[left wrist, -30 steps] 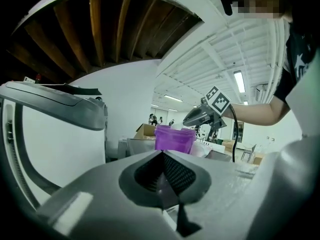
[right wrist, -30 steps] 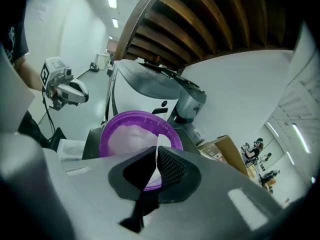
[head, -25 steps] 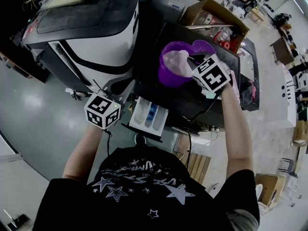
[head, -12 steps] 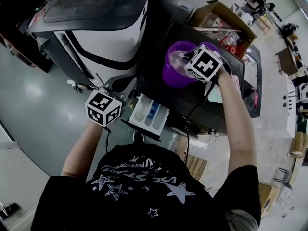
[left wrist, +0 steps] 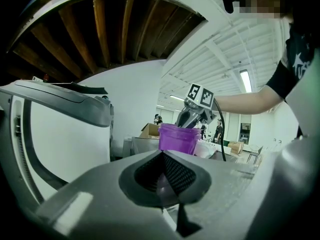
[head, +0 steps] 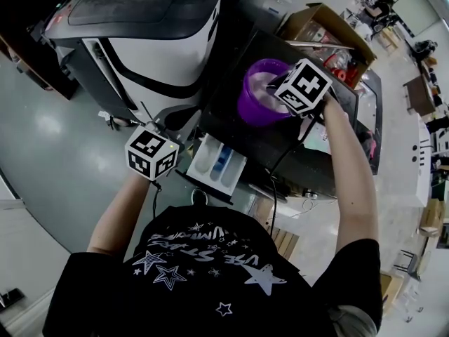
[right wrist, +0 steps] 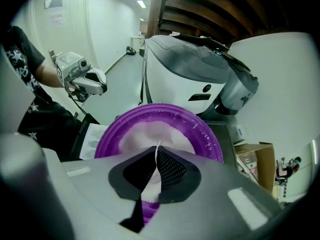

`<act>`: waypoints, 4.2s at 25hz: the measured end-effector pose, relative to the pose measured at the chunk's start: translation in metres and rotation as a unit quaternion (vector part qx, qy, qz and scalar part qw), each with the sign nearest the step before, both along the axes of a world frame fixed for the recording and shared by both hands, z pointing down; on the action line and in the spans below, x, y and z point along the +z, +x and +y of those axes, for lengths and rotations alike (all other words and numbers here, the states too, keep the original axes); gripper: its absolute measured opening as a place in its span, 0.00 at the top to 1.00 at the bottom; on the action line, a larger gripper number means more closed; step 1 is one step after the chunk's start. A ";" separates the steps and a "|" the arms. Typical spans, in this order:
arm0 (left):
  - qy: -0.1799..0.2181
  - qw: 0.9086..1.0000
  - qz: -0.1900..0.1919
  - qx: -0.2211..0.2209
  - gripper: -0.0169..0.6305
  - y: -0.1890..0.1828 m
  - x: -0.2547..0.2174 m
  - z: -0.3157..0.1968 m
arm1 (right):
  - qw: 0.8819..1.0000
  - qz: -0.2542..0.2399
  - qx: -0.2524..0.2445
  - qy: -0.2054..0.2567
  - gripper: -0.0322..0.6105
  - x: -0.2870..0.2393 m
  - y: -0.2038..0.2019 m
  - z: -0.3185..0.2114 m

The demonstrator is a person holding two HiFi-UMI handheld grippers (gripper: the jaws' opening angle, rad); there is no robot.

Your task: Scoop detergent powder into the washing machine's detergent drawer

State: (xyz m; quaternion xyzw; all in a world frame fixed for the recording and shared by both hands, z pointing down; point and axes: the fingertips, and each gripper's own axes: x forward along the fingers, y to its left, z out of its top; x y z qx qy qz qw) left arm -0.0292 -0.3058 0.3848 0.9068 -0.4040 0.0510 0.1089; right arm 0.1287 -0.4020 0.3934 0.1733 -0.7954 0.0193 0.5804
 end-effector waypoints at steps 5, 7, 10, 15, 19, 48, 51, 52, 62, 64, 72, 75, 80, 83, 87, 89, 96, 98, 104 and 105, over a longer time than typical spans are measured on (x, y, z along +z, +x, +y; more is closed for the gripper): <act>-0.002 1.000 0.000 -0.001 0.97 0.003 0.001 0.003 | 1.000 -0.015 0.004 -0.027 0.90 0.001 -0.001 0.003; -0.003 1.000 -0.002 -0.002 0.97 0.003 0.001 0.003 | 0.999 -0.019 0.006 -0.039 0.89 0.001 -0.001 0.004; -0.002 1.000 -0.004 -0.006 0.97 0.001 0.001 0.003 | 0.997 -0.029 0.013 -0.069 0.89 0.001 -0.002 0.004; 0.000 1.000 -0.006 -0.015 0.97 0.001 0.002 0.004 | 0.991 -0.046 0.027 -0.119 0.89 0.001 -0.006 0.004; 0.002 1.000 -0.007 -0.023 0.97 0.001 0.003 0.005 | 0.988 -0.054 0.038 -0.139 0.89 -0.001 -0.005 0.003; -0.018 0.998 0.005 0.055 0.97 -0.029 0.010 0.022 | 0.938 -0.189 0.229 -0.180 0.89 -0.022 -0.003 0.030; -0.020 0.998 0.005 0.061 0.97 -0.029 0.011 0.024 | 0.924 -0.221 0.249 -0.190 0.89 -0.027 -0.002 0.031; -0.020 0.998 0.006 0.062 0.97 -0.029 0.011 0.024 | 0.920 -0.227 0.257 -0.189 0.89 -0.028 -0.001 0.031; -0.022 0.997 0.008 0.071 0.97 -0.029 0.013 0.026 | 0.882 -0.294 0.325 -0.176 0.89 -0.038 0.018 0.030; -0.023 0.997 0.008 0.074 0.97 -0.028 0.015 0.027 | 0.872 -0.314 0.335 -0.171 0.89 -0.040 0.022 0.030; -0.025 0.996 0.005 0.083 0.97 -0.027 0.015 0.030 | 0.812 -0.436 0.350 -0.171 0.89 -0.050 0.030 0.034; -0.025 0.996 0.006 0.087 0.97 -0.026 0.016 0.032 | 0.786 -0.472 0.365 -0.163 0.89 -0.058 0.035 0.039; -0.026 0.995 0.008 0.094 0.97 -0.025 0.015 0.036 | 0.750 -0.515 0.394 -0.135 0.89 -0.070 0.045 0.049; -0.029 0.995 0.010 0.099 0.97 -0.024 0.016 0.040 | 0.721 -0.544 0.412 -0.121 0.89 -0.073 0.051 0.057; -0.034 0.994 0.013 0.107 0.97 -0.025 0.019 0.049 | 0.679 -0.588 0.425 -0.111 0.89 -0.076 0.050 0.073; -0.038 0.993 0.013 0.112 0.97 -0.025 0.022 0.053 | 0.660 -0.609 0.428 -0.107 0.89 -0.078 0.048 0.082; -0.050 0.990 0.007 0.134 0.97 -0.026 0.030 0.067 | 0.595 -0.654 0.460 -0.081 0.90 -0.078 0.050 0.090; -0.052 0.989 0.006 0.136 0.97 -0.028 0.032 0.069 | 0.585 -0.668 0.453 -0.081 0.90 -0.080 0.045 0.096; -0.059 0.989 0.006 0.136 0.97 -0.035 0.037 0.072 | 0.560 -0.706 0.426 -0.081 0.90 -0.089 0.031 0.116; -0.060 0.989 0.005 0.137 0.97 -0.036 0.038 0.073 | 0.558 -0.710 0.421 -0.084 0.90 -0.089 0.026 0.120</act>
